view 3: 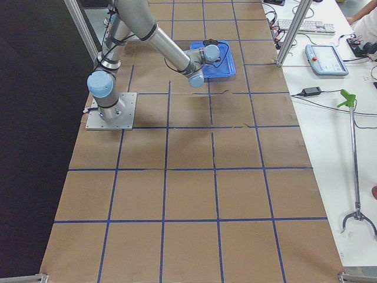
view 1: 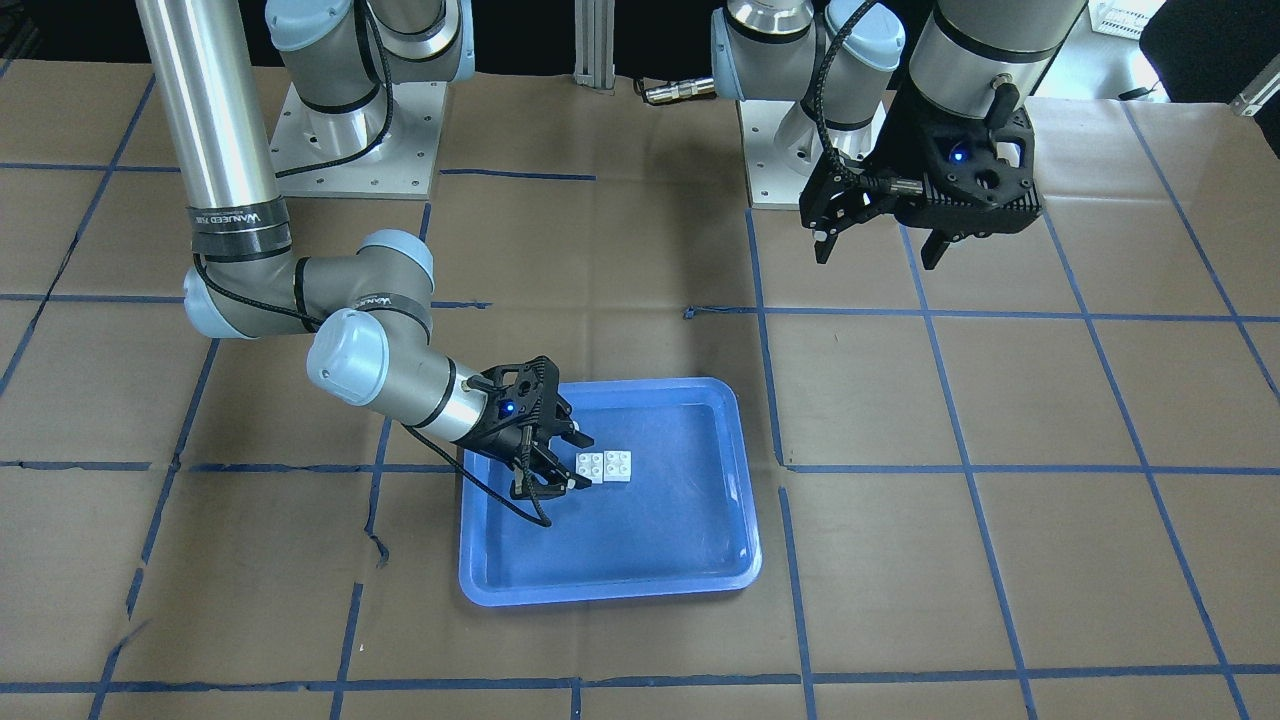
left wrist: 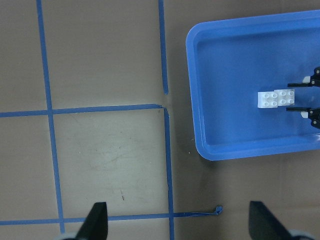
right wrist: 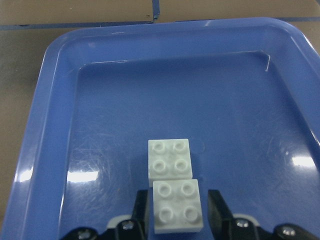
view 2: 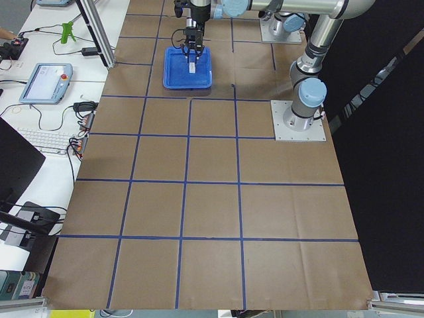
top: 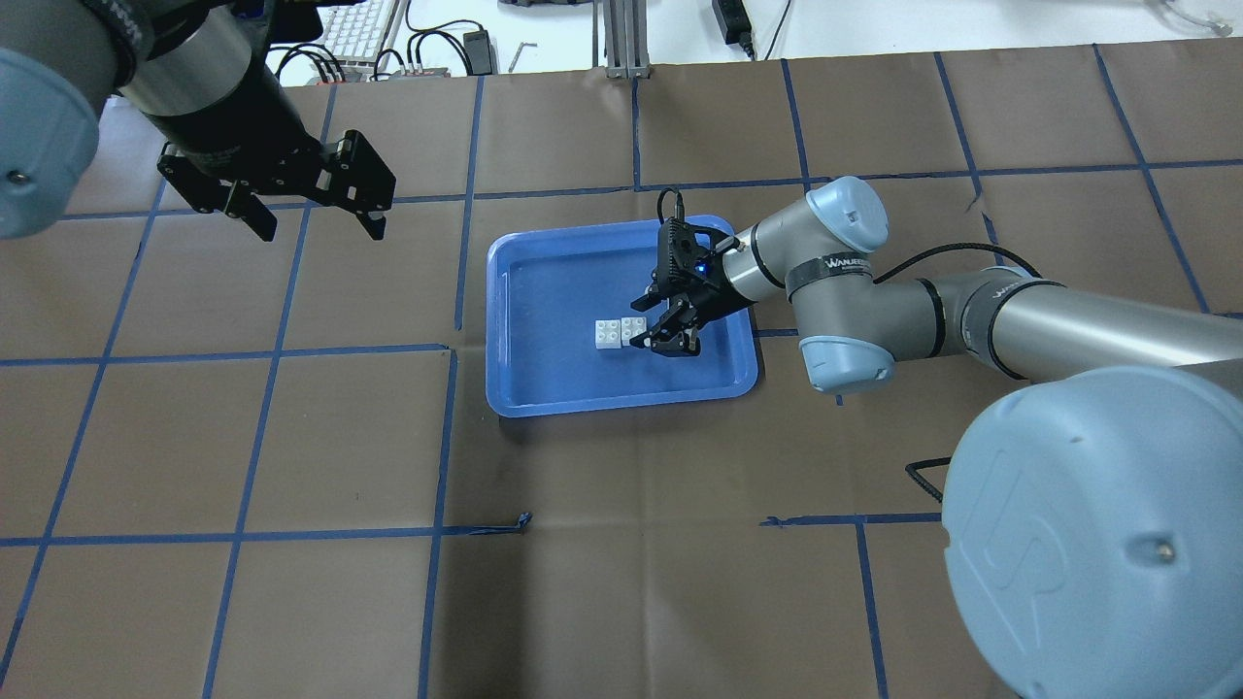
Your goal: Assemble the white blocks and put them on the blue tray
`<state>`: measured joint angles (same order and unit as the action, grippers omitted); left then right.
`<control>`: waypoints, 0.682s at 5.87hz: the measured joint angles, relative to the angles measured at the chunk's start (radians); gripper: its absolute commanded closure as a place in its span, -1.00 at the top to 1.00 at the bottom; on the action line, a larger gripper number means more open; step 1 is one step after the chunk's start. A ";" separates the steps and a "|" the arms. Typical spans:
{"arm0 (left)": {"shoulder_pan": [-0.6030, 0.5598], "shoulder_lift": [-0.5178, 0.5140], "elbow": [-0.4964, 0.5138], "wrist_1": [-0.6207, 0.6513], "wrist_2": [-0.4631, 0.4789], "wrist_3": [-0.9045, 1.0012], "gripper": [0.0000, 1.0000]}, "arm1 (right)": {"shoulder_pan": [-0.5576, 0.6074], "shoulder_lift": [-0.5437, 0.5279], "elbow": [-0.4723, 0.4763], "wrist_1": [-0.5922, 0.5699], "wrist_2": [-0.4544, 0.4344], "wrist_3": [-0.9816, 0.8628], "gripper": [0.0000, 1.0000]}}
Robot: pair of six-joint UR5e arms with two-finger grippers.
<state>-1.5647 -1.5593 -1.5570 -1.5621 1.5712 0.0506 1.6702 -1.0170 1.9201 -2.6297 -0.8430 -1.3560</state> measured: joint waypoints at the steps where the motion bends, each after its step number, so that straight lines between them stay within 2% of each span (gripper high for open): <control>1: 0.000 0.000 0.000 -0.001 0.001 0.000 0.98 | -0.002 -0.010 -0.027 0.005 -0.008 0.060 0.99; 2: 0.000 0.003 0.000 -0.001 0.002 0.000 0.98 | -0.007 -0.033 -0.066 0.031 -0.045 0.126 1.00; 4: 0.000 0.012 -0.006 -0.002 0.003 0.000 0.98 | -0.016 -0.141 -0.111 0.209 -0.179 0.256 1.00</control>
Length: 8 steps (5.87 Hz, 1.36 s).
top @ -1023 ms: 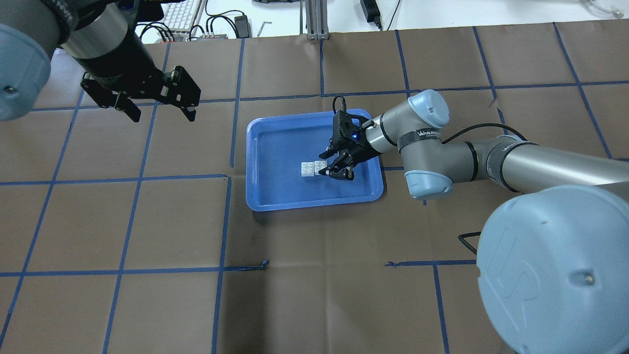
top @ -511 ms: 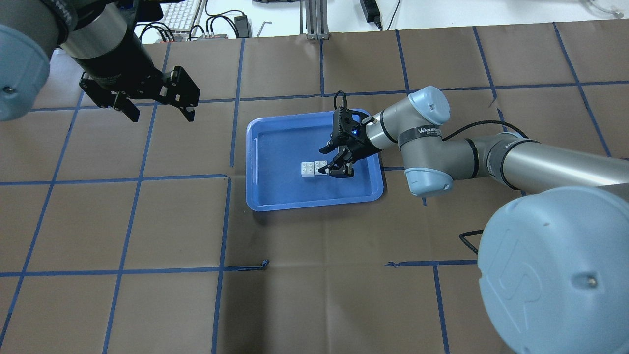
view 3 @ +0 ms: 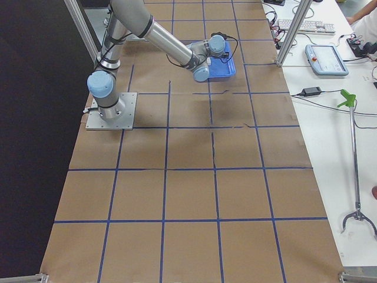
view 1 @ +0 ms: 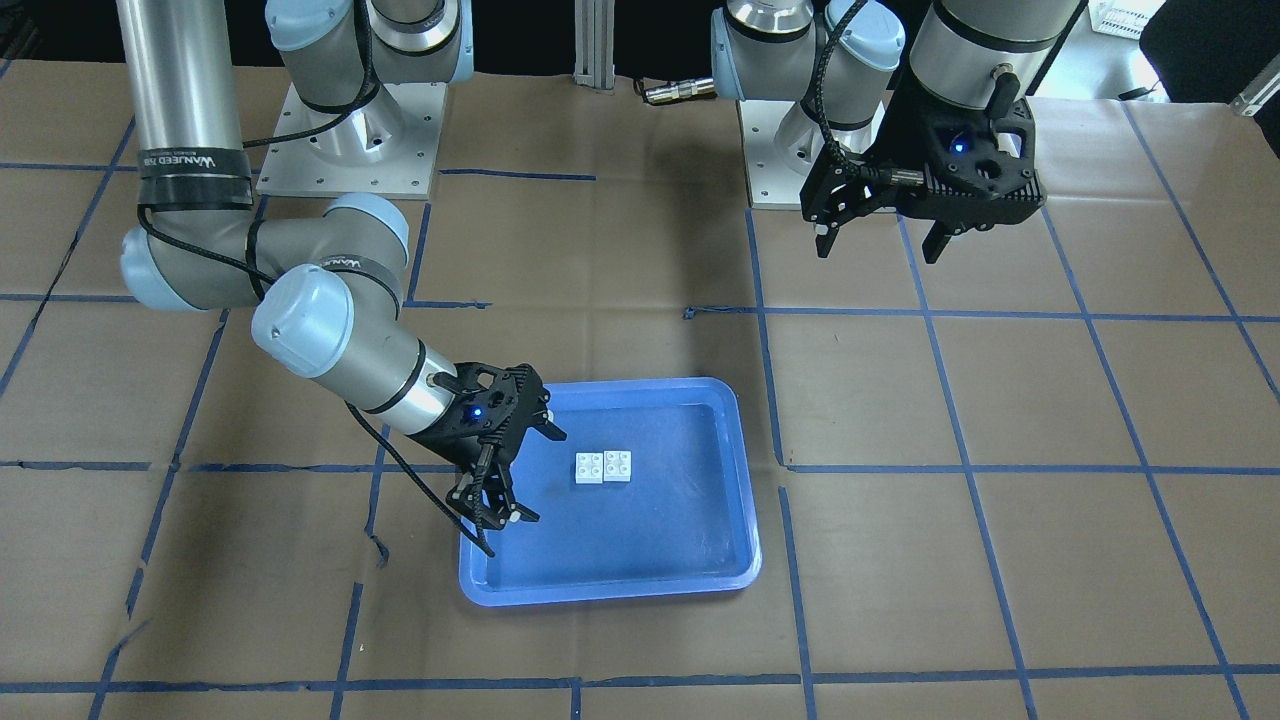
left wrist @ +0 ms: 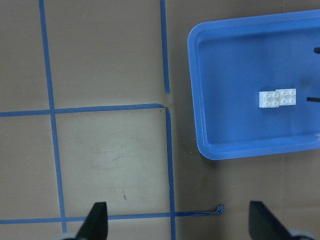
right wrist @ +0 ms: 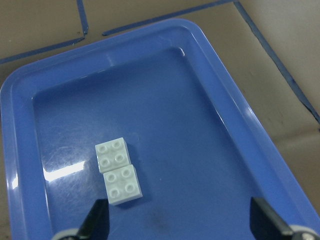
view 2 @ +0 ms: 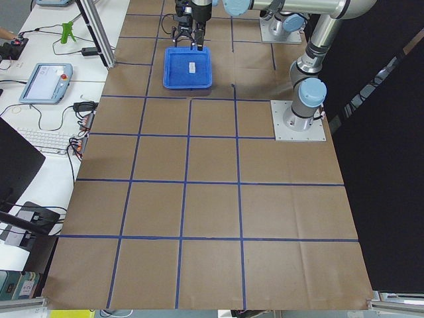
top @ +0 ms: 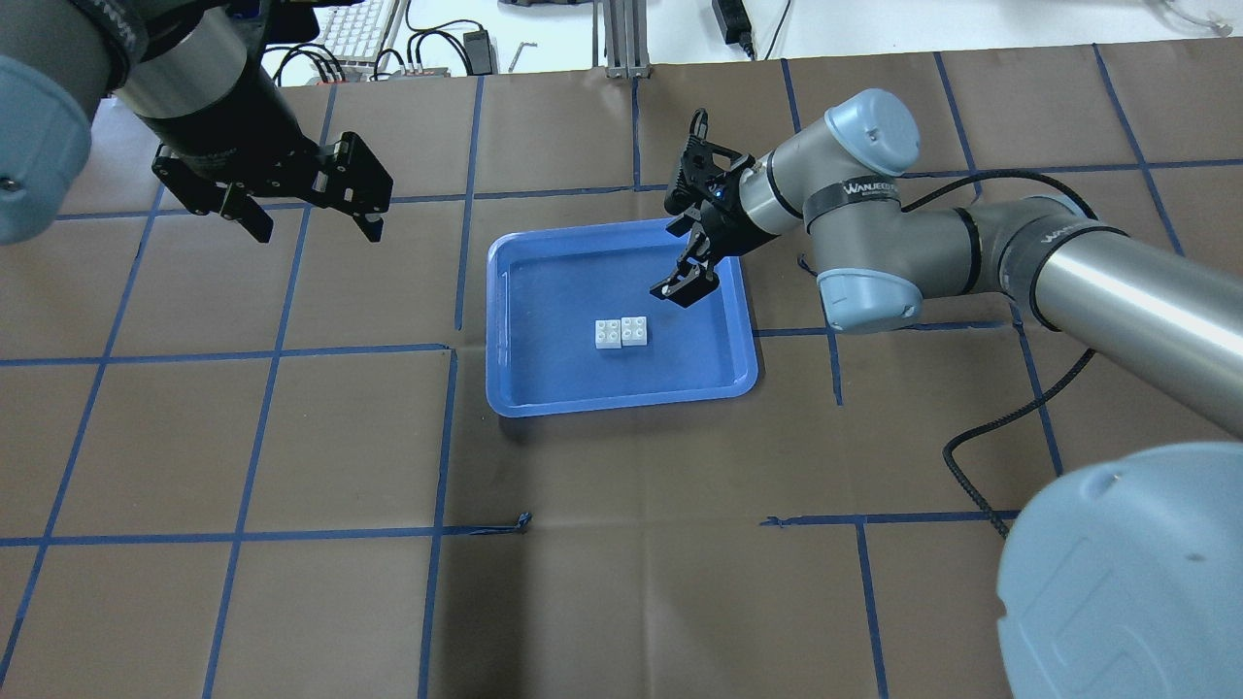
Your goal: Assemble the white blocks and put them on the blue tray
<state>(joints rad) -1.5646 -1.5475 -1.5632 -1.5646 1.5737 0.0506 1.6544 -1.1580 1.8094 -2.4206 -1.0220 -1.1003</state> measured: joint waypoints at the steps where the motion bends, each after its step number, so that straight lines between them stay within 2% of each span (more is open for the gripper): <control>1: 0.000 0.001 -0.001 -0.001 0.000 0.000 0.98 | -0.008 -0.060 -0.007 0.088 -0.074 0.082 1.00; 4: -0.001 0.001 -0.002 -0.002 -0.002 0.000 0.98 | -0.053 -0.204 -0.048 0.315 -0.319 0.360 1.00; 6: -0.002 0.001 -0.002 -0.002 -0.001 0.000 0.98 | -0.069 -0.287 -0.139 0.583 -0.473 0.716 1.00; 7: -0.001 0.001 -0.003 -0.002 0.000 0.000 0.98 | -0.069 -0.310 -0.200 0.715 -0.497 0.904 1.00; 8: 0.000 0.001 -0.004 -0.003 0.000 0.000 0.98 | -0.069 -0.316 -0.271 0.824 -0.509 1.008 1.00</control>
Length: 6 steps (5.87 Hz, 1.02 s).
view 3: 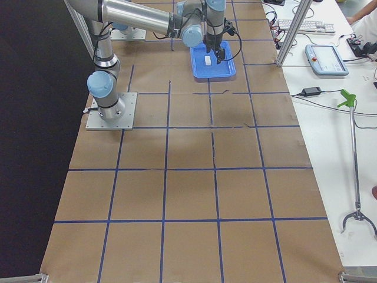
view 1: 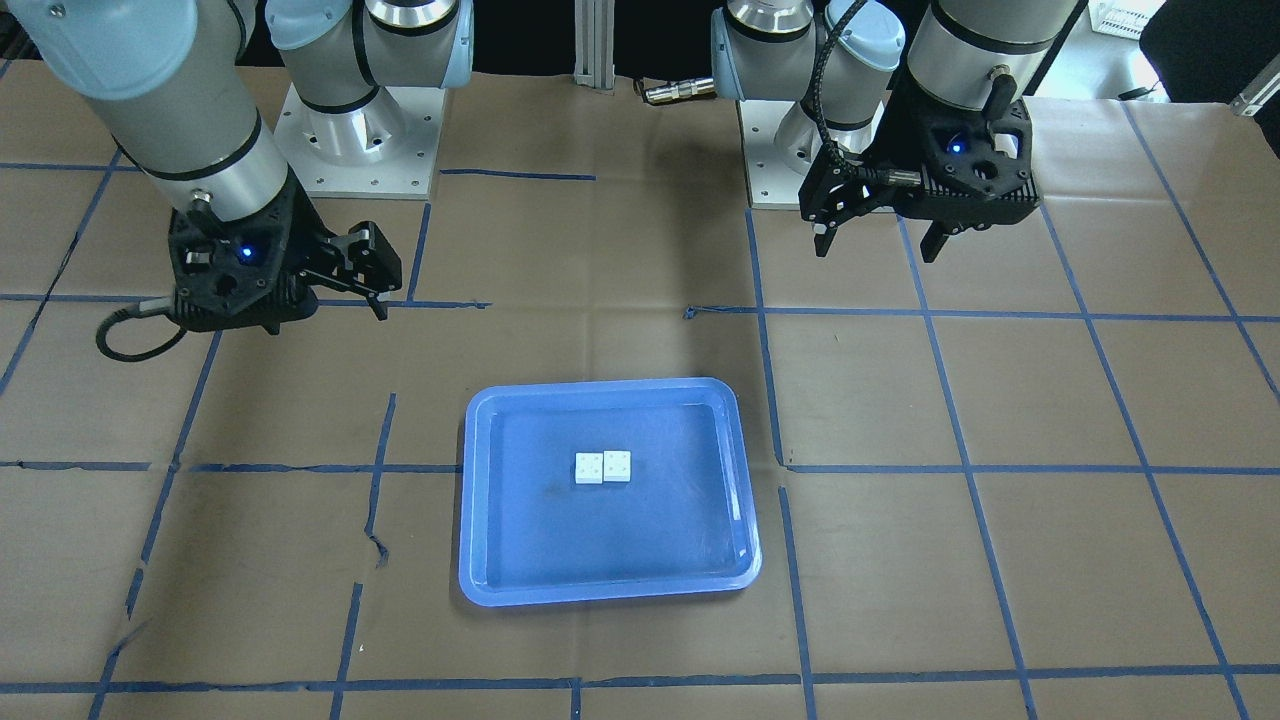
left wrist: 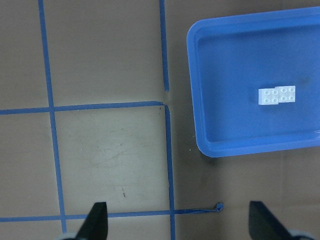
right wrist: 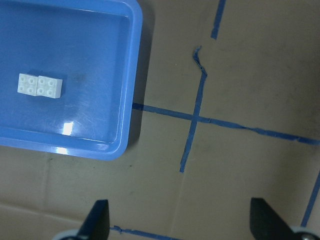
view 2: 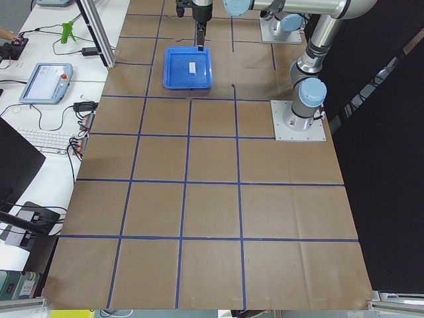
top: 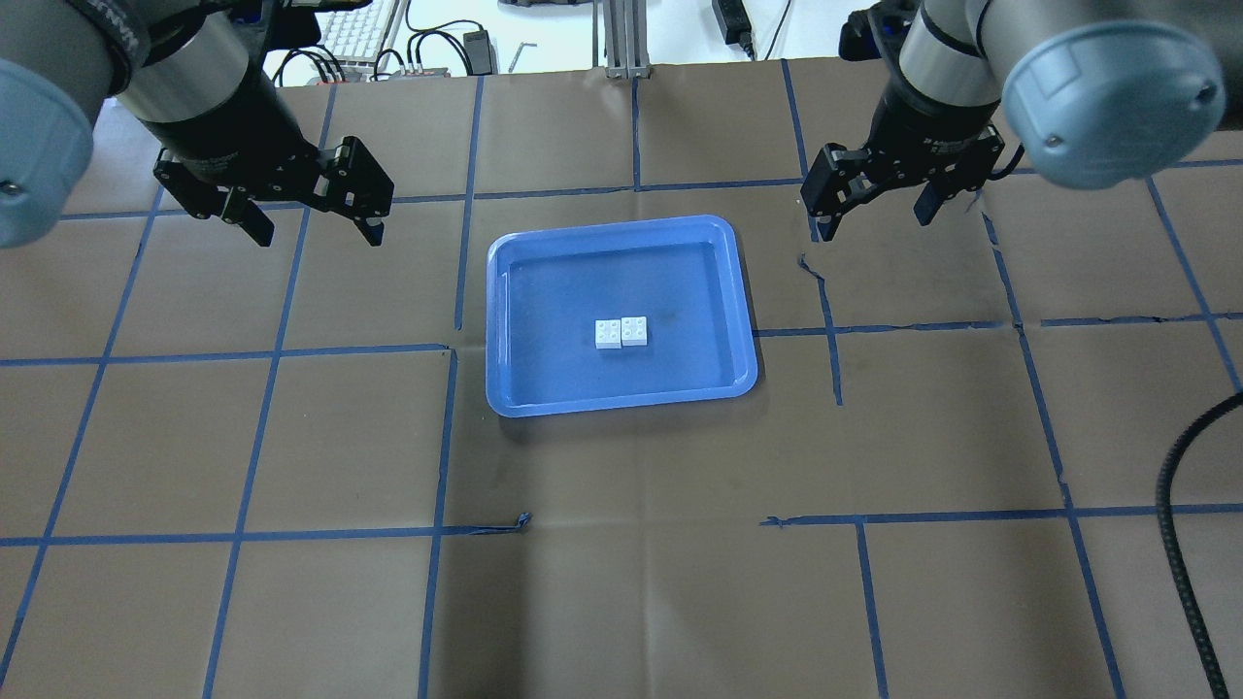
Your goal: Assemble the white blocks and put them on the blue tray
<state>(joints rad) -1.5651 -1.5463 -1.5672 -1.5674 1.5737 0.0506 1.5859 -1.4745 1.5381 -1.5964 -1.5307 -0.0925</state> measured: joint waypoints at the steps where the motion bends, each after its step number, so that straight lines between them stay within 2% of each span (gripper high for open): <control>1: 0.000 0.000 0.000 0.000 0.000 0.000 0.98 | 0.000 -0.004 -0.062 0.088 -0.016 0.052 1.00; 3: 0.000 0.000 -0.002 0.000 0.001 0.000 0.98 | -0.001 -0.016 -0.102 0.154 -0.032 0.091 1.00; 6: 0.000 0.001 -0.002 0.000 0.001 0.000 0.98 | 0.000 -0.021 -0.101 0.160 -0.034 0.095 1.00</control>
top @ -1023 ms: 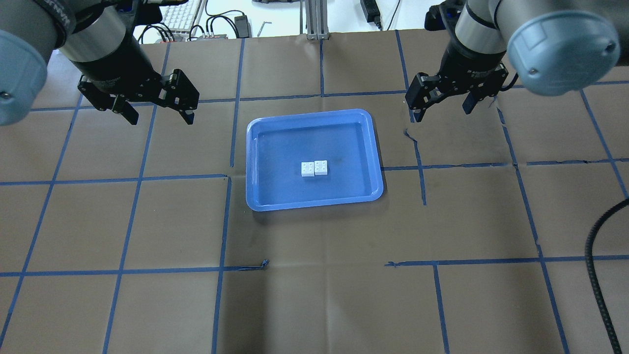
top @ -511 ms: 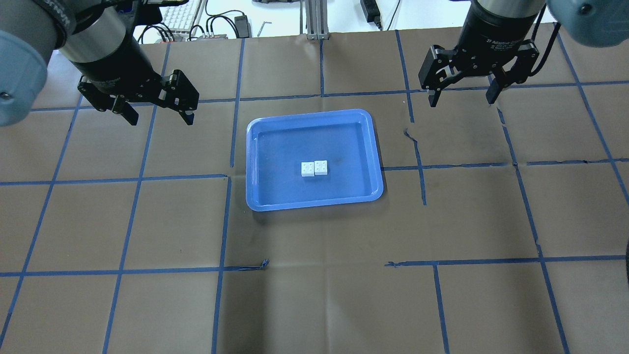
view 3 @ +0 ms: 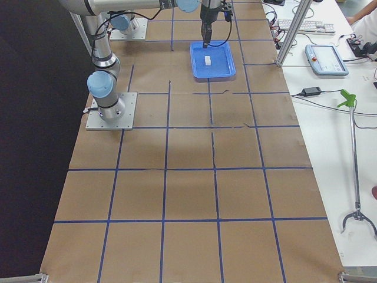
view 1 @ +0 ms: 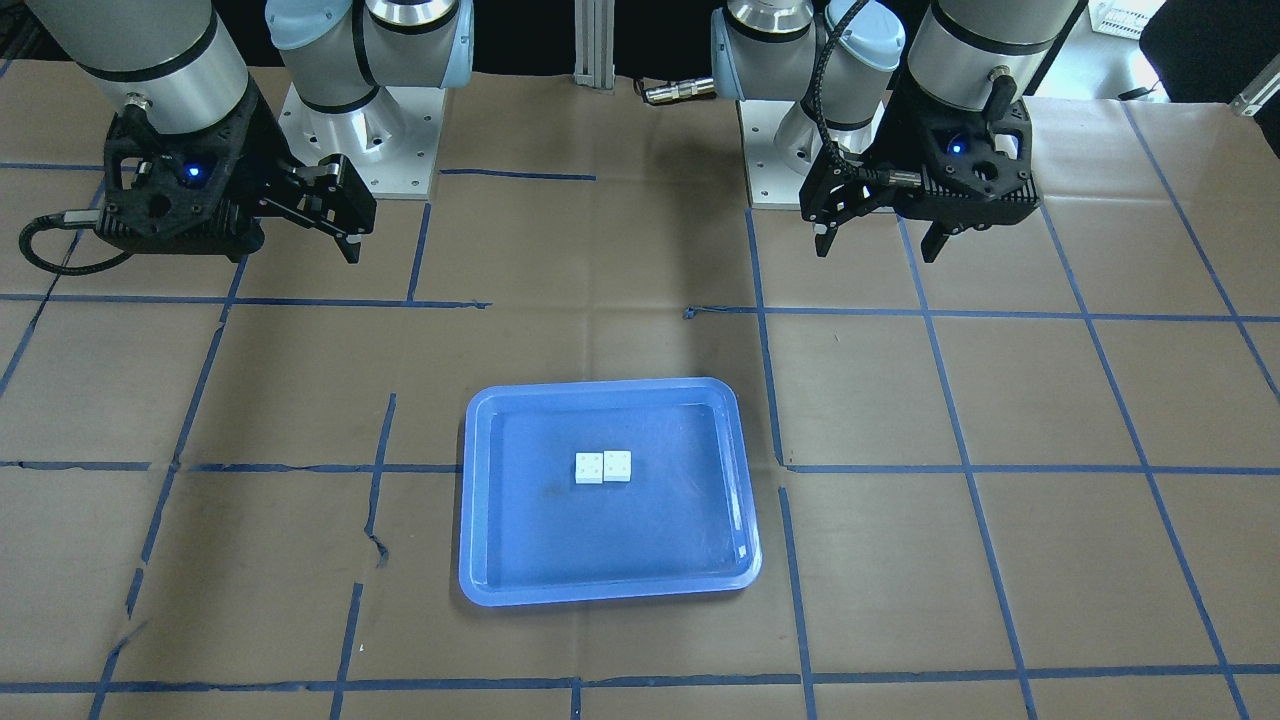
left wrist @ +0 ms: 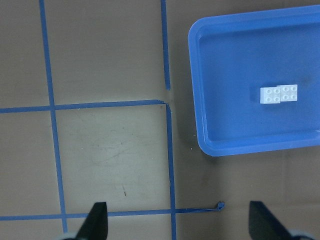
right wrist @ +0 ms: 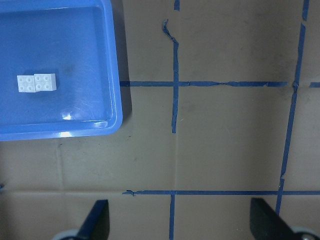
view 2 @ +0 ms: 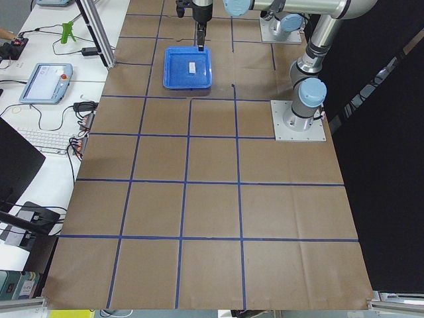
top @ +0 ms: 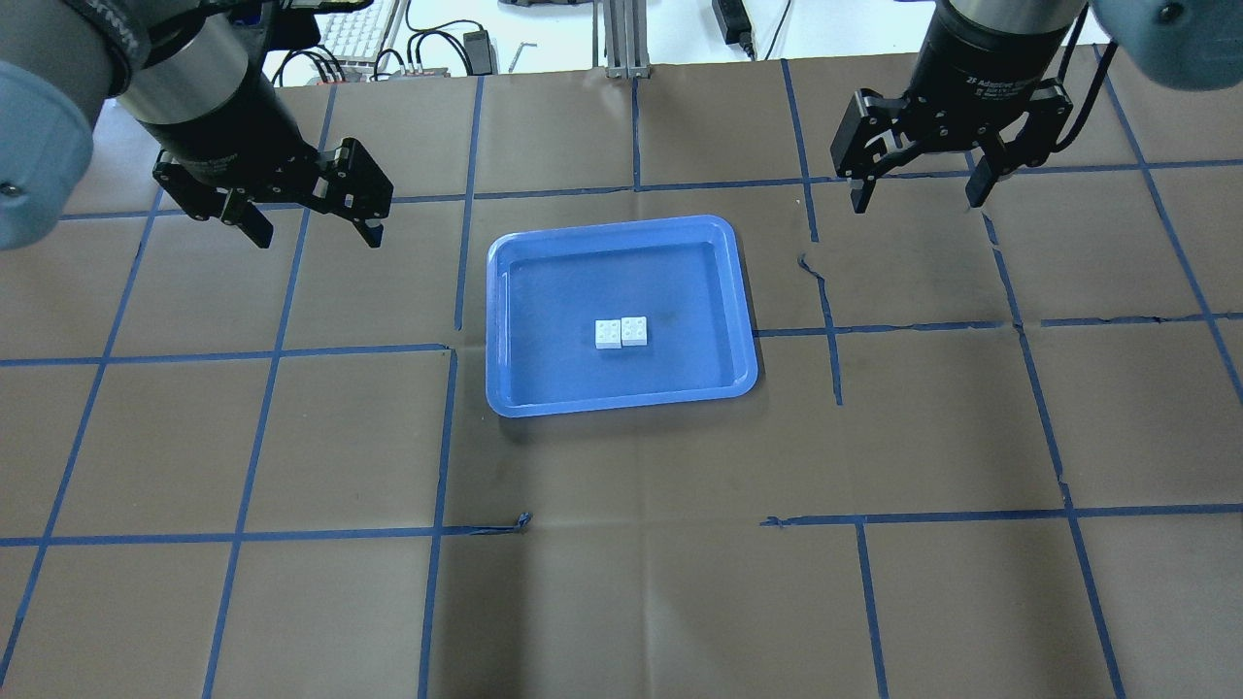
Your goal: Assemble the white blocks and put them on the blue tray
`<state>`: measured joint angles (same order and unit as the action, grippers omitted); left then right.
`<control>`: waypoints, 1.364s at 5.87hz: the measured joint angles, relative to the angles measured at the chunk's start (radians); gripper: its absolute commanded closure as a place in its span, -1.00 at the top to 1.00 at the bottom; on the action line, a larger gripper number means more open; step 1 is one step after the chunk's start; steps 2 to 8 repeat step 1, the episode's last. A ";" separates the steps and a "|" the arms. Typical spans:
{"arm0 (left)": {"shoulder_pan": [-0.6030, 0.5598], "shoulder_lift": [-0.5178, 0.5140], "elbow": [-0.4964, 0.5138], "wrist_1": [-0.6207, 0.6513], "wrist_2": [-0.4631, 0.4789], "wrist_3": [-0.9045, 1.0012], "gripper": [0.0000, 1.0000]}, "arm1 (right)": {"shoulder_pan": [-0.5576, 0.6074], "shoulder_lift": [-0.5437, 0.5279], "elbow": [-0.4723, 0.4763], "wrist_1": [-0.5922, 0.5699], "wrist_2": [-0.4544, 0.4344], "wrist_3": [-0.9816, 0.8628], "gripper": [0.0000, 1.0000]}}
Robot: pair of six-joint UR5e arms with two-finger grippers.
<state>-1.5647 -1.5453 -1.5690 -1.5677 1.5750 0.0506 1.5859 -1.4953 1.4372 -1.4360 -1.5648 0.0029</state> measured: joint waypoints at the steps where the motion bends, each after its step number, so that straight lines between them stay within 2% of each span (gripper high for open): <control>1: 0.000 0.000 0.001 -0.001 0.000 0.000 0.98 | 0.000 0.000 0.001 0.000 0.000 0.000 1.00; 8: 0.000 0.000 0.001 -0.001 0.000 0.000 0.98 | 0.000 0.000 0.001 0.000 0.000 0.000 1.00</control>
